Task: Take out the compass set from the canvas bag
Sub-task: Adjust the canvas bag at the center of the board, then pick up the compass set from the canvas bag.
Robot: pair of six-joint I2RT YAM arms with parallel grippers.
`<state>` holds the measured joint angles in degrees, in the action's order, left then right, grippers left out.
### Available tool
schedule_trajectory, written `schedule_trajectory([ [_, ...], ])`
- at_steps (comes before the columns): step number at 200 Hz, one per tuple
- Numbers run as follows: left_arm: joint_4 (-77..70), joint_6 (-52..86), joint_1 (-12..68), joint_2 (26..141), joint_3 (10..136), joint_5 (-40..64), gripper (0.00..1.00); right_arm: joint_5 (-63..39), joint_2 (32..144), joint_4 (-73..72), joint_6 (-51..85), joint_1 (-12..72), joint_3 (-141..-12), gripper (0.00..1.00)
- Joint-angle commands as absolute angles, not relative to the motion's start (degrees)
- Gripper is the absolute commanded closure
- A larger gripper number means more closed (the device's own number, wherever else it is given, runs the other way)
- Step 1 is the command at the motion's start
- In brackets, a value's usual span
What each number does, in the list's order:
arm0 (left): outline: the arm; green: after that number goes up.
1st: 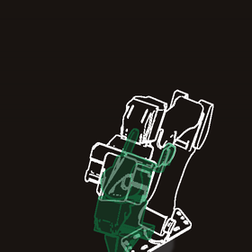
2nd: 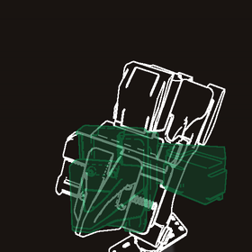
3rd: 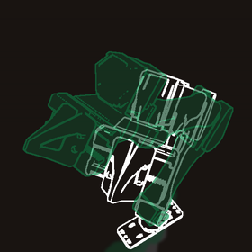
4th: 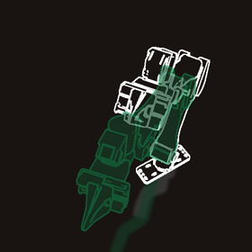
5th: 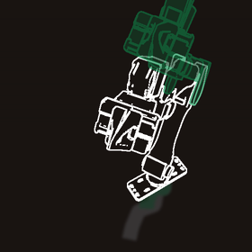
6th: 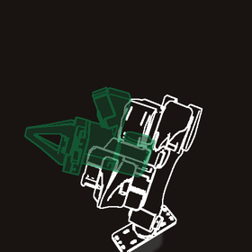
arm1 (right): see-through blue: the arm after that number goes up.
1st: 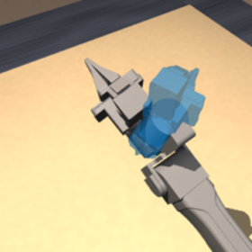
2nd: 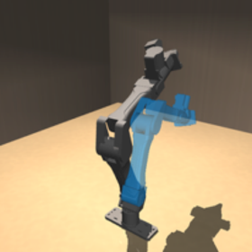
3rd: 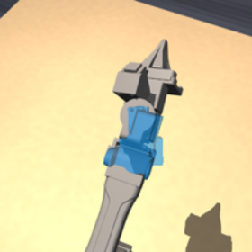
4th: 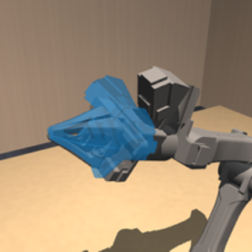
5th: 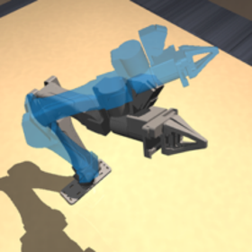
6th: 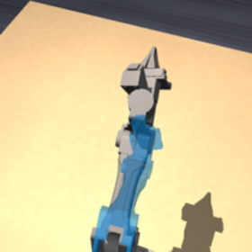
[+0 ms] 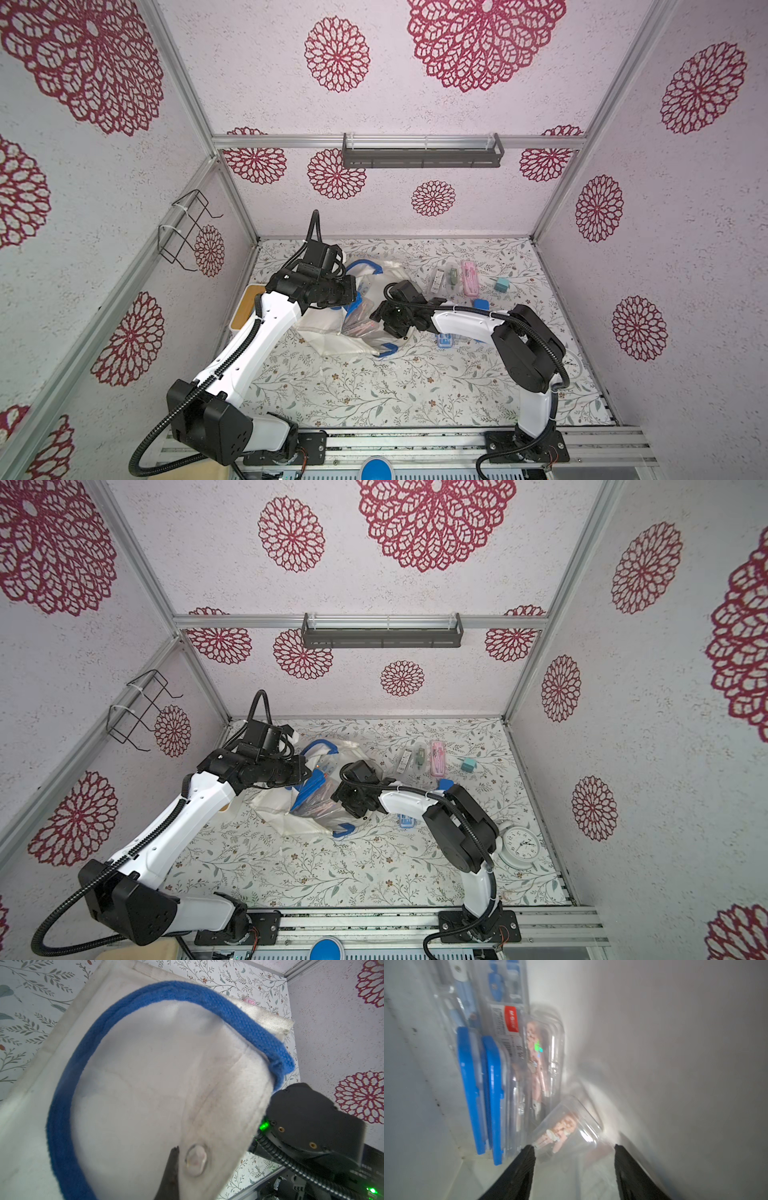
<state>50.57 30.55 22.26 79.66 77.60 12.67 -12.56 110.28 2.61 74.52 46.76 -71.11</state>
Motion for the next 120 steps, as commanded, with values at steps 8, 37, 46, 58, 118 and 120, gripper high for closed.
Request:
schedule_trajectory([
  [8,49.3,31.67,23.09,79.35,76.91,13.8,1.0,-15.82,111.68,-3.62,78.22,47.36,-69.43,0.35],
  [37,49.26,32.24,23.67,79.38,76.64,13.75,1.0,-18.11,113.52,-14.08,80.77,47.46,-67.67,0.35],
  [46,49.16,32.54,23.84,79.37,76.65,13.75,1.0,-18.82,114.14,-17.72,81.49,47.46,-67.24,0.36],
  [58,49.16,32.7,24.15,79.37,76.57,13.69,1.0,-19.76,115.06,-20.2,82.04,47.46,-67.56,0.37],
  [118,49.27,33.68,24.81,79.63,76.73,13.17,1.0,-21.95,118.13,-27.78,83.18,47.64,-69.6,0.57],
  [120,49.28,33.73,24.79,79.63,76.73,13.18,1.0,-21.97,118.28,-27.95,83.22,47.64,-69.65,0.58],
])
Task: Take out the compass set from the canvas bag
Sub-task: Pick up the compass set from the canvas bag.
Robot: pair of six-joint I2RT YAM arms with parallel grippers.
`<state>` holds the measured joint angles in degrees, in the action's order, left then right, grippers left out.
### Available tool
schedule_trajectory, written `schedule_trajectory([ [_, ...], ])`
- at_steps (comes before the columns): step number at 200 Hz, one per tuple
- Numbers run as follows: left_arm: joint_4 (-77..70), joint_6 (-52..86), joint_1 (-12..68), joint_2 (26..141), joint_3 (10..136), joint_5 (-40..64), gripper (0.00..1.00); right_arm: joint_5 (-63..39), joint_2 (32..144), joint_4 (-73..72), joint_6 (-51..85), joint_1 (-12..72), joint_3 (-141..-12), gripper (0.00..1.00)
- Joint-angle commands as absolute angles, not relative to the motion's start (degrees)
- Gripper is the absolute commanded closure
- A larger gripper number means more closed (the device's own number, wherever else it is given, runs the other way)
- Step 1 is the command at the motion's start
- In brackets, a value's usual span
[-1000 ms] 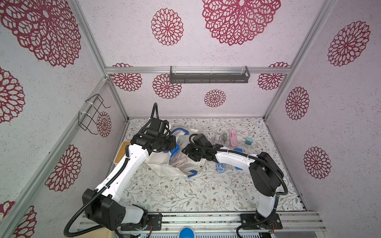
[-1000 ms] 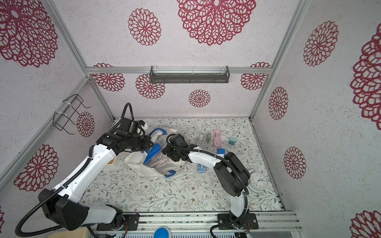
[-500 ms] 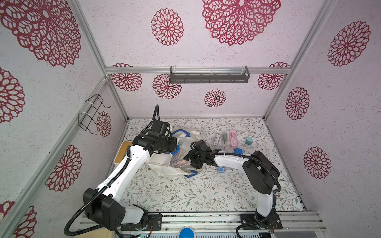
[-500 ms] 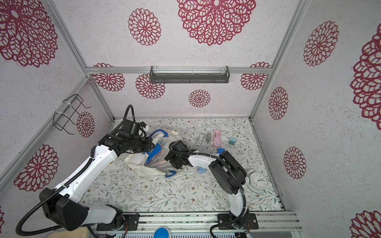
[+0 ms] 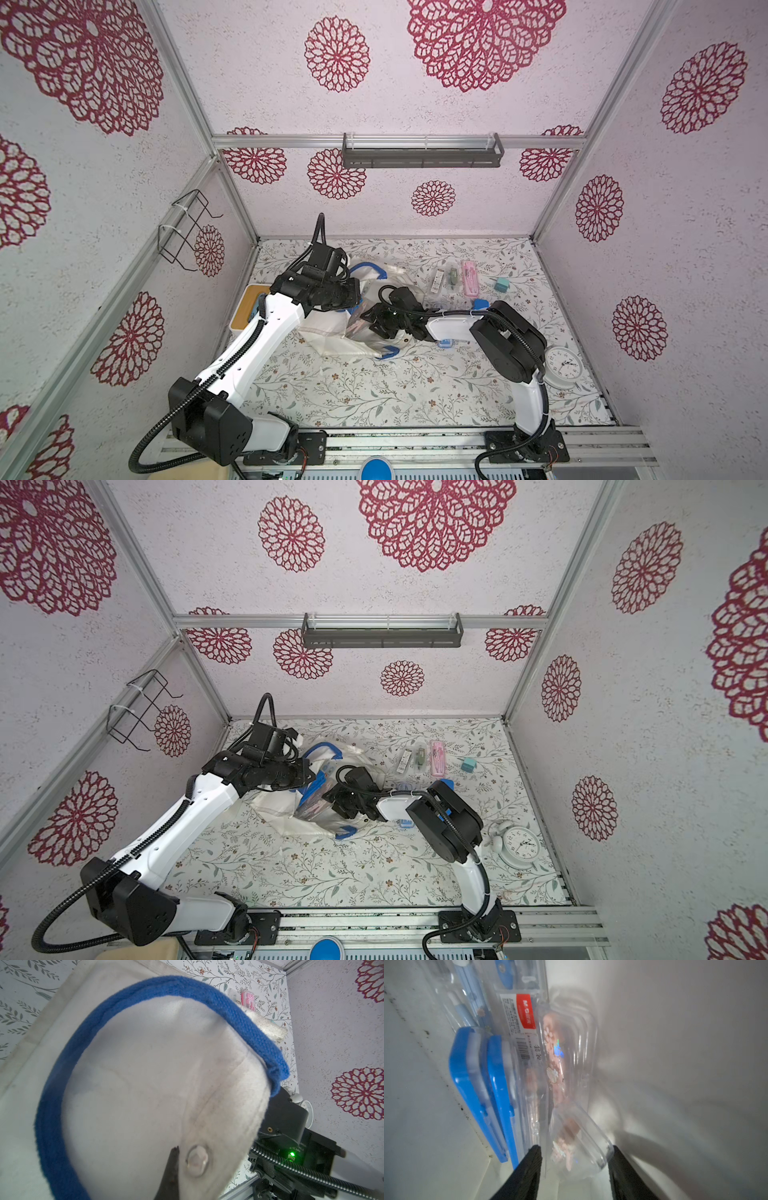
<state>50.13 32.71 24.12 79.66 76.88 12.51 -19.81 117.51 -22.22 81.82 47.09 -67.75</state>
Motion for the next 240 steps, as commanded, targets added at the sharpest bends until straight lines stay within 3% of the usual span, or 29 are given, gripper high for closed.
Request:
schedule_trajectory([
  [1,49.25,33.74,24.79,79.63,76.73,13.14,1.0,-21.97,118.29,-28.04,83.23,47.64,-69.67,0.58],
  [26,49.4,34.26,24.79,79.46,76.64,12.59,1.0,-22.06,118.76,-29.36,83.8,47.52,-69.83,0.71],
  [74,49.83,34.68,24.79,78.77,76.28,11.33,1.0,-20.12,115.15,-32.34,83.19,47.46,-67.43,0.83],
  [151,49.77,34.33,24.8,78.02,76.29,9.43,1.0,-15.7,105.86,-31.24,80.94,46.47,-61.48,0.87],
  [240,49.12,33.98,23.93,80.57,78.29,8.23,1.0,-13.62,93.85,-17.48,73.14,42.69,-57.57,0.87],
])
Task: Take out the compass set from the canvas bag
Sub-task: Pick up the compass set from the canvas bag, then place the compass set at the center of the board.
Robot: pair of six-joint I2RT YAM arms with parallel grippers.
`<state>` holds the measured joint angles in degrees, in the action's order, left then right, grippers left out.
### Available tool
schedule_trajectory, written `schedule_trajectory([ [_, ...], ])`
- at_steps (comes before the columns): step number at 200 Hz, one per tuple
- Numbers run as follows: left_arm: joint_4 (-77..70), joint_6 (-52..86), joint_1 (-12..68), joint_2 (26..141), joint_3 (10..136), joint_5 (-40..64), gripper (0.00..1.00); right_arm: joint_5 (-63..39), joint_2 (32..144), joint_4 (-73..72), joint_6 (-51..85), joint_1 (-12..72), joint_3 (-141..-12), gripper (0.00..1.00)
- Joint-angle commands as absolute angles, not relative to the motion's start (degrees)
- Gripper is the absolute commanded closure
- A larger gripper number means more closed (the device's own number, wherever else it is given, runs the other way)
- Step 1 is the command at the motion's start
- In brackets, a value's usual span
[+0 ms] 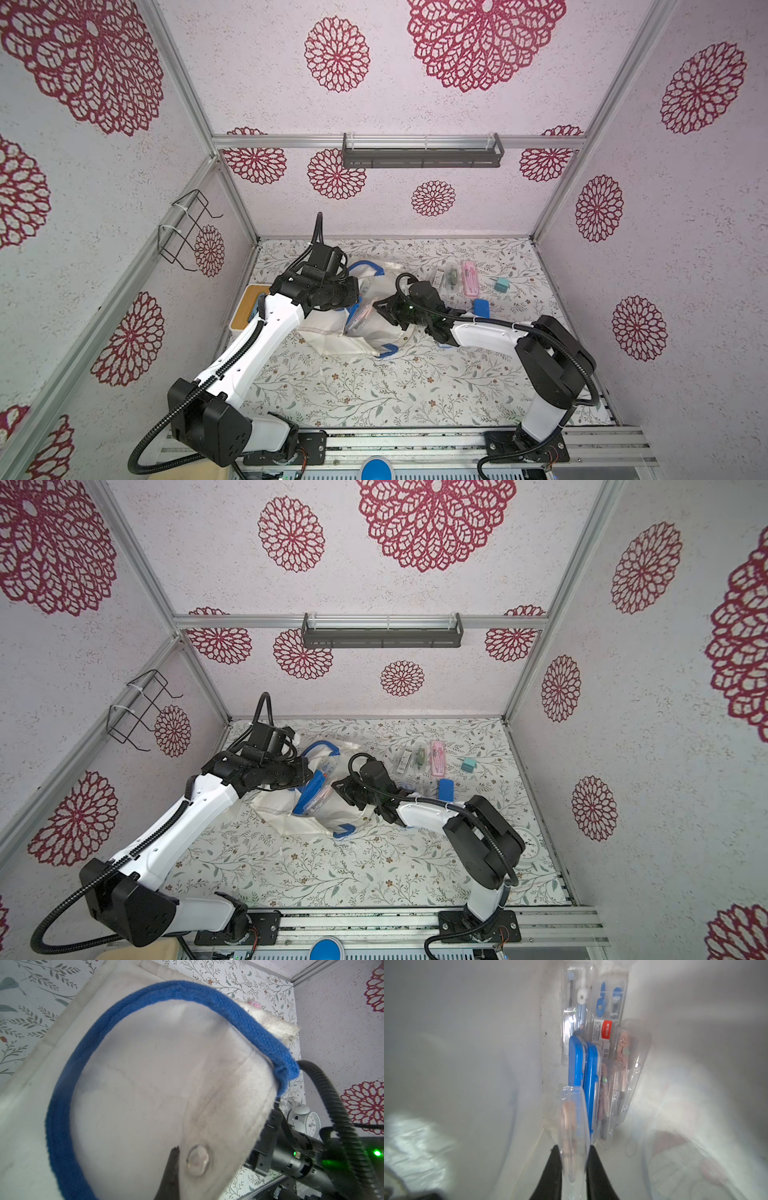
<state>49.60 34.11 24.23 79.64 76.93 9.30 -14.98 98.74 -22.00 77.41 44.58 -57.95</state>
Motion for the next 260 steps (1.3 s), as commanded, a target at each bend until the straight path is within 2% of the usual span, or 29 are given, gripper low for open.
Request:
schedule_trajectory([
  [1,49.08,34.0,23.92,80.63,78.34,8.24,1.0,-13.62,93.73,-17.26,73.0,42.57,-57.57,0.88],
  [80,49.36,33.84,20.03,82.97,79.19,8.0,1.0,-15.04,77.2,-1.17,63.89,33.89,-57.65,0.87],
  [145,51.65,31.42,16.08,83.41,81.77,8.01,1.0,-25.45,68.18,18.29,49.62,18.23,-62.14,0.86],
  [183,51.26,30.37,15.25,84.08,82.52,8.65,1.0,-29.59,70.01,29.3,38.51,15.31,-64.12,0.87],
  [214,50.03,30.06,14.12,84.16,82.32,9.54,1.0,-31.61,72.03,28.83,35.76,15.34,-61.0,0.86],
  [260,48.21,29.41,13.18,83.27,80.31,10.57,1.0,-31.56,80.63,28.92,33.76,17.19,-61.63,0.87],
])
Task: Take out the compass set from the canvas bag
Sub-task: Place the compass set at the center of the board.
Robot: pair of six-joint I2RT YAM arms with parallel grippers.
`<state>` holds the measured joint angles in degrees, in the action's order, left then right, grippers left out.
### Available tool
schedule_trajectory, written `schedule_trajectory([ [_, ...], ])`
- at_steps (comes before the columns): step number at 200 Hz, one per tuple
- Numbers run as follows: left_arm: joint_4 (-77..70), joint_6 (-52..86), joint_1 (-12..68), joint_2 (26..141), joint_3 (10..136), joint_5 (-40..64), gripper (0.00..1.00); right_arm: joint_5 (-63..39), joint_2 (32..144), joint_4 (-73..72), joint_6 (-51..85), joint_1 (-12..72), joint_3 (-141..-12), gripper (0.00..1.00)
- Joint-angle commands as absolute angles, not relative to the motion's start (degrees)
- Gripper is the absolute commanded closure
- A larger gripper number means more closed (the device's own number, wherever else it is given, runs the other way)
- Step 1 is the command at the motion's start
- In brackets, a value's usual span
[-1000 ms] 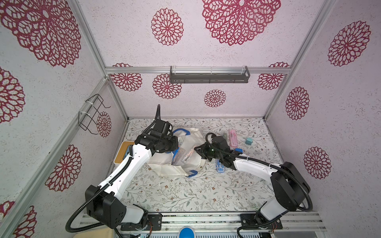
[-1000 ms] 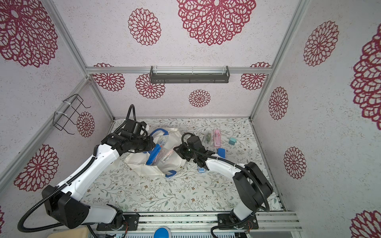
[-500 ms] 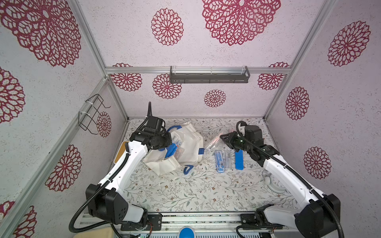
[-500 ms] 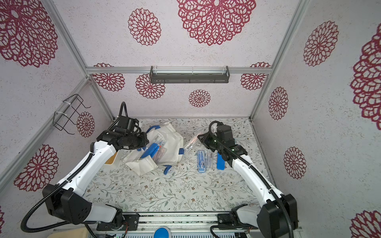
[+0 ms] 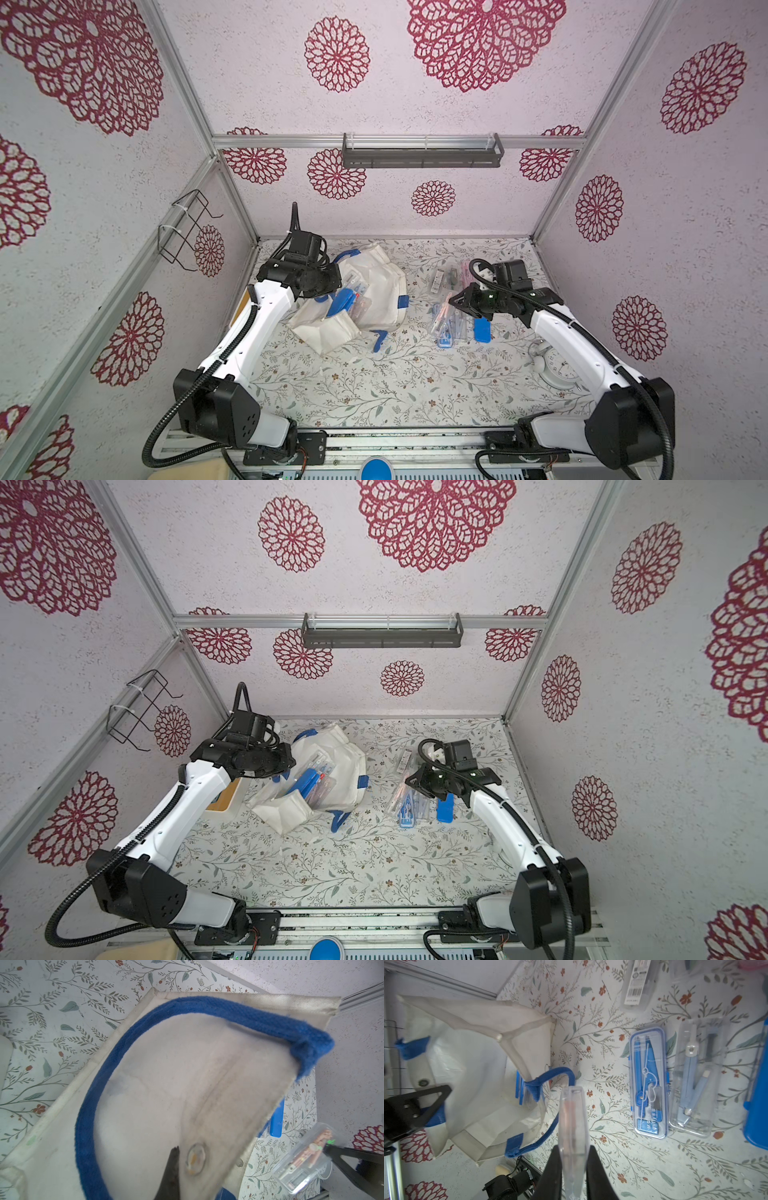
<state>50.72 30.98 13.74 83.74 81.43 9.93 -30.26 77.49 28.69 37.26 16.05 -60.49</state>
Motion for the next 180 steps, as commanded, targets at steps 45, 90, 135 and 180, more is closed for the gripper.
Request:
schedule_trajectory([
  [45,48.94,27.42,11.99,81.82,77.52,11.8,1.0,-30.02,91.49,27.16,30.82,17.75,-66.64,0.88],
  [90,50.53,28.92,11.78,81.12,78.02,11.09,1.0,-30.94,108.19,30.1,25.29,16.51,-84.3,0.88],
  [135,51.27,31.55,11.77,80.78,78.92,10.3,1.0,-30.46,126.6,43.11,16.95,15.57,-110.66,0.89],
  [180,50.64,34.57,11.86,79.11,76.96,10.45,1.0,-31.71,138.39,49.77,14.54,13.33,-126.64,0.88],
])
